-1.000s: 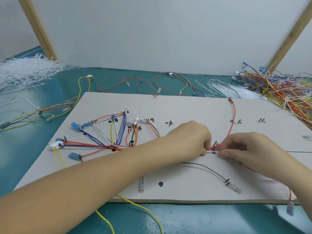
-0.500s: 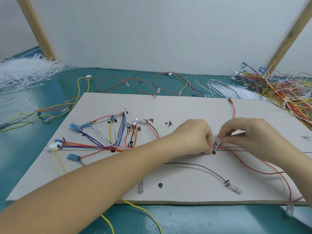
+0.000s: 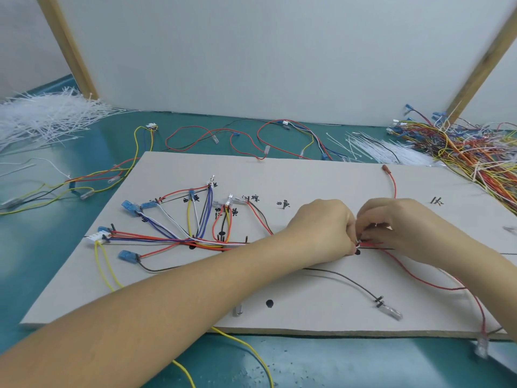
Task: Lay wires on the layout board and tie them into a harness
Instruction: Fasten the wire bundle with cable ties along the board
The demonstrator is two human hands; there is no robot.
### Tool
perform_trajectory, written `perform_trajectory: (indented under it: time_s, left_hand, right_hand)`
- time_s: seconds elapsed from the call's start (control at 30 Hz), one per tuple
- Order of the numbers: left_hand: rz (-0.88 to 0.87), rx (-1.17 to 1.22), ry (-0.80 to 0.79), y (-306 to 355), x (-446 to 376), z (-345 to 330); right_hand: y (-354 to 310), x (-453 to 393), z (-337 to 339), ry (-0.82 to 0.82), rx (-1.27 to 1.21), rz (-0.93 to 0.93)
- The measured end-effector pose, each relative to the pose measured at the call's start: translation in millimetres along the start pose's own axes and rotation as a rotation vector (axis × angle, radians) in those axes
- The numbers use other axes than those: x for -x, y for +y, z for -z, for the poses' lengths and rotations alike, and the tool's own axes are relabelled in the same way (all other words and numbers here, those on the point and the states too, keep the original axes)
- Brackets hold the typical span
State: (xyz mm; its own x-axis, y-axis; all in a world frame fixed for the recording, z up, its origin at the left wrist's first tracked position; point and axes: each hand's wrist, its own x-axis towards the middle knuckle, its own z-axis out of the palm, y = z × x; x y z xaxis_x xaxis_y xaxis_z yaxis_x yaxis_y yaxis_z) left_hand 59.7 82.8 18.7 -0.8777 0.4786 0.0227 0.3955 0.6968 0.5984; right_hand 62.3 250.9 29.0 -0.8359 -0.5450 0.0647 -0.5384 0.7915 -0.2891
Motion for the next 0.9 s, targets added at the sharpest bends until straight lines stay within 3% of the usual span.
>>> perform_trajectory:
  time_s: [0.17, 0.43, 0.6, 0.77, 0.9]
  left_hand:
    - [0.003, 0.020, -0.002, -2, 2, 0]
    - [-0.053, 0.022, 0.004, -7, 5, -1]
    - [-0.016, 0.286, -0.091, -19, 19, 33]
    - [0.083, 0.463, 0.068, -47, 46, 84]
    - [0.143, 0.425, 0.182, -80, 72, 112]
  right_hand:
    - [5, 16, -7, 0.101, -0.038, 0.000]
    - [-2, 32, -6, 0.086, 0.025, -0.015]
    - [-14, 46, -8, 0.081, 0.137, 0.001]
    - [-17, 25, -1, 0.124, -0.014, -0.229]
    - [-42, 3, 3, 0.183, 0.021, -0.194]
